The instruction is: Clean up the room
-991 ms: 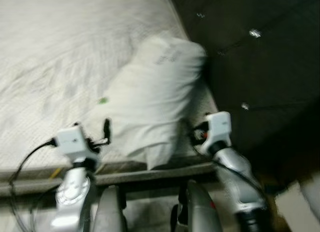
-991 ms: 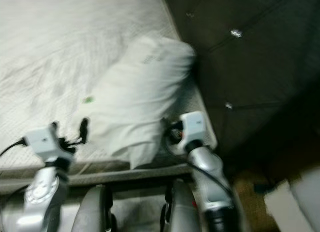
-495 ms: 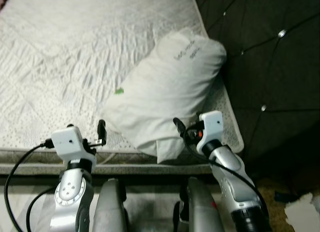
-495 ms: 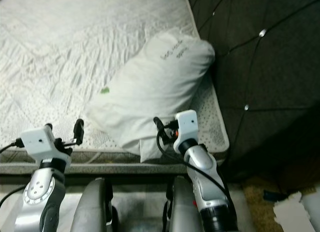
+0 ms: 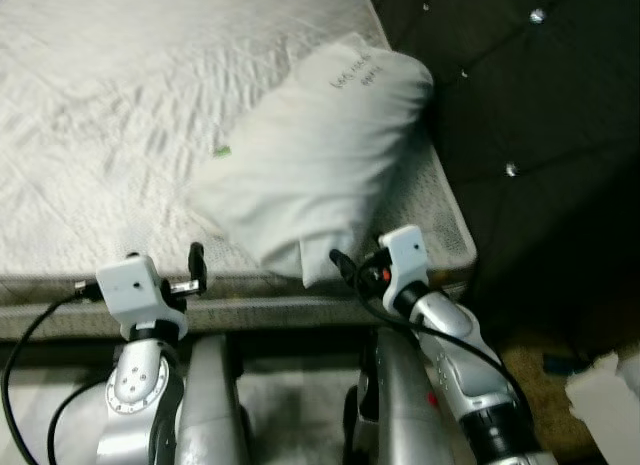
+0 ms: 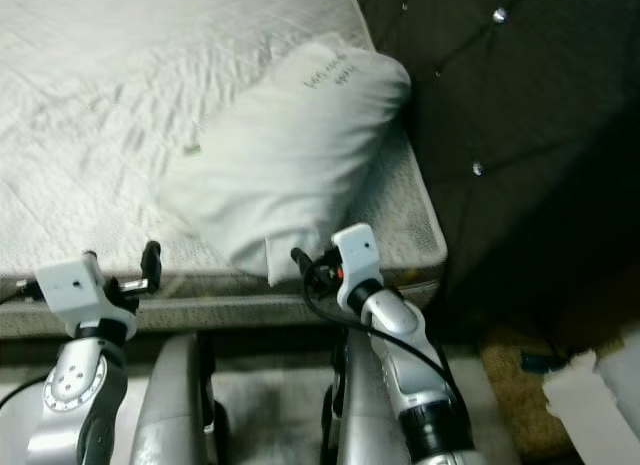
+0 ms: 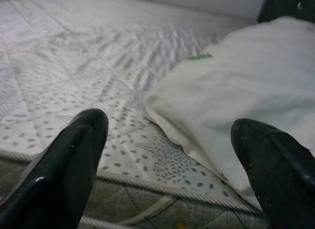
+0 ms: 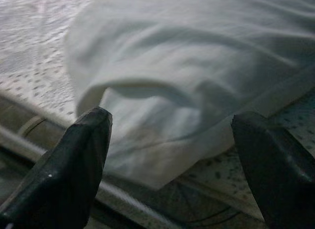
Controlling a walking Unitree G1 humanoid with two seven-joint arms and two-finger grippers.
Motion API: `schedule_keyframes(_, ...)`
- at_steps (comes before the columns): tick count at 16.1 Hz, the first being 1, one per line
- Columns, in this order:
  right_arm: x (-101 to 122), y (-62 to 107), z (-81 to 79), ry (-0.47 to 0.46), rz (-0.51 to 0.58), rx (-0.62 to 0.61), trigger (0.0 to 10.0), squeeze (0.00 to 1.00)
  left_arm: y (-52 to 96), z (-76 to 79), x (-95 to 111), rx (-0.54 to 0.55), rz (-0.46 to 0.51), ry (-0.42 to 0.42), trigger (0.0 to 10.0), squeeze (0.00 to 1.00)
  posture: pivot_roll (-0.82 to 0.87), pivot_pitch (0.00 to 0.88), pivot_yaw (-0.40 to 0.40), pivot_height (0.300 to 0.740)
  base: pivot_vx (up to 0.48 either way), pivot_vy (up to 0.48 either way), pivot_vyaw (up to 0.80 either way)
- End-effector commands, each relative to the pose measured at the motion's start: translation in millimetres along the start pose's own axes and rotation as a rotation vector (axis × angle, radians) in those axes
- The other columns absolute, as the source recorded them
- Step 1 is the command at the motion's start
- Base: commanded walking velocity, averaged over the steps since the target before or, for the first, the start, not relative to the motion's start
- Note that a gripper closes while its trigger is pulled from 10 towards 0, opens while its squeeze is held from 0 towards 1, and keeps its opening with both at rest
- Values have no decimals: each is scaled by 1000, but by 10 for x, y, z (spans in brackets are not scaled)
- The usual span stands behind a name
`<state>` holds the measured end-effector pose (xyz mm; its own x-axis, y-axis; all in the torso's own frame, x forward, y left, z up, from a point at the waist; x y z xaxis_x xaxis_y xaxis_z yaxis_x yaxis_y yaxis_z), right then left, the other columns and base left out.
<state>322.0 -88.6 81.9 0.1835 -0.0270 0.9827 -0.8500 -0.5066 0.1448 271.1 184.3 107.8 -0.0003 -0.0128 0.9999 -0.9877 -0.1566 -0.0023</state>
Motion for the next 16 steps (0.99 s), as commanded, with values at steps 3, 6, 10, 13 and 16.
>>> schedule_keyframes(3,35,-95,-120,55,-7,85,10000,0,44,-40,-63,25,-31,-5,10000,0,74,153,-35,545,0,0,687)
schedule_keyframes(6,80,-216,-180,85,13,95,10000,0,72,-62,-56,30,-32,-13,10000,0,98,161,-40,545,0,0,496)
schedule_keyframes(10,154,-340,-75,76,40,-3,10000,0,96,-104,-43,43,-31,-16,10000,0,113,166,-48,545,0,0,0)
schedule_keyframes(13,208,-402,167,66,43,-157,10000,0,124,-110,-37,48,-35,-22,10000,0,123,177,-49,545,0,0,0)
schedule_keyframes(16,315,-375,383,32,89,-249,10000,0,152,-134,-33,55,-38,-28,10000,0,131,184,-51,545,0,0,0)
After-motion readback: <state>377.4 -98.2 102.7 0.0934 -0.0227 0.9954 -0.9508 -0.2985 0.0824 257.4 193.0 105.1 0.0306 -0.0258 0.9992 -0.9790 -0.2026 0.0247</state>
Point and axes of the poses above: a point about 5 cm out from each wrist's last joint towards the gripper, its own y axis pointing back from the gripper into the wrist, its own x axis along the axis of the wrist's last joint, z = x × y, the point moved 4 cm from there along -y, pointing out of the wrist towards the gripper, and after that the axes turned 7 degrees about -y, right-handed, at the moved point
